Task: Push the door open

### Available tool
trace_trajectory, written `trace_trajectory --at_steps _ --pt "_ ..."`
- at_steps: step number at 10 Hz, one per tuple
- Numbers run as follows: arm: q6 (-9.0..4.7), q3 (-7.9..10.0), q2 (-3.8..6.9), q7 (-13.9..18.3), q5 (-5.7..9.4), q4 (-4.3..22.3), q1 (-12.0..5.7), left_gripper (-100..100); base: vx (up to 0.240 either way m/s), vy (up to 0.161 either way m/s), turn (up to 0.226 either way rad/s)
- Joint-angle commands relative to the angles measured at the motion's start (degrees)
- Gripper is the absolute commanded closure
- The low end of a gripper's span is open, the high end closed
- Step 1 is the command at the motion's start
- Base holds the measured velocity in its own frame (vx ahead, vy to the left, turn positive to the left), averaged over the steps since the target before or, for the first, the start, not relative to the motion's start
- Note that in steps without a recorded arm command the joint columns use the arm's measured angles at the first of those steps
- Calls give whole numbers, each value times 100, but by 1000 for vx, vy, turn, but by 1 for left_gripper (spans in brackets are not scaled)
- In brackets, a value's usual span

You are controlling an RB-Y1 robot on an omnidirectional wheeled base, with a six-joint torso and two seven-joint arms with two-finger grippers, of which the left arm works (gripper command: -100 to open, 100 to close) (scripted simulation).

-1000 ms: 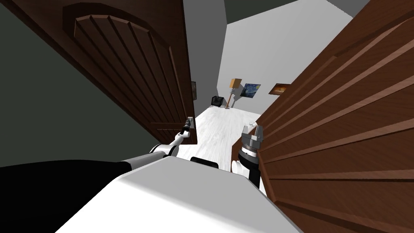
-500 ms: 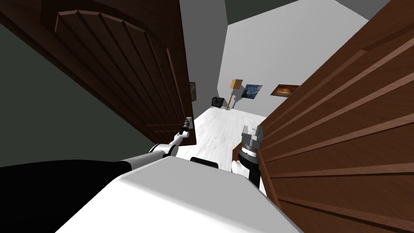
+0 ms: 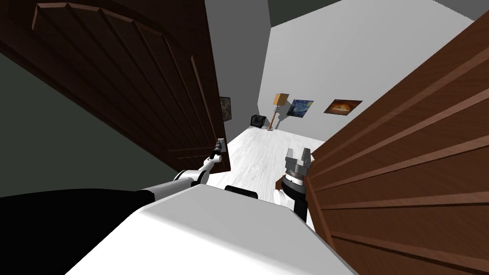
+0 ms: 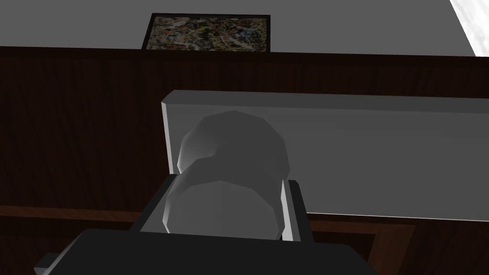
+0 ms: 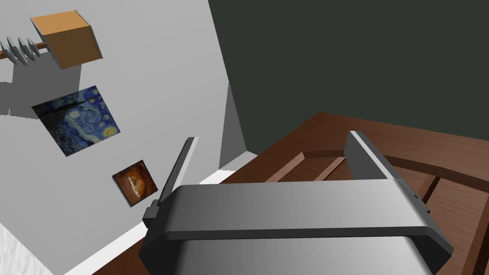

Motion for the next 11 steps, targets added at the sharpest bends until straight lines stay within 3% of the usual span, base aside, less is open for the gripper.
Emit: trace_trajectory --at_steps 1,4,6,7,11 --pt "79 95 -12 -81 22 -246 93 100 137 -33 38" --pt "64 246 67 -126 80 -221 122 100 118 -31 33" --pt "64 246 67 -126 80 -221 122 100 77 -22 26" --pt "51 372 134 -163 128 -200 146 100 119 -23 42" --pt "29 594 251 -228 213 -163 189 100 205 -67 70"
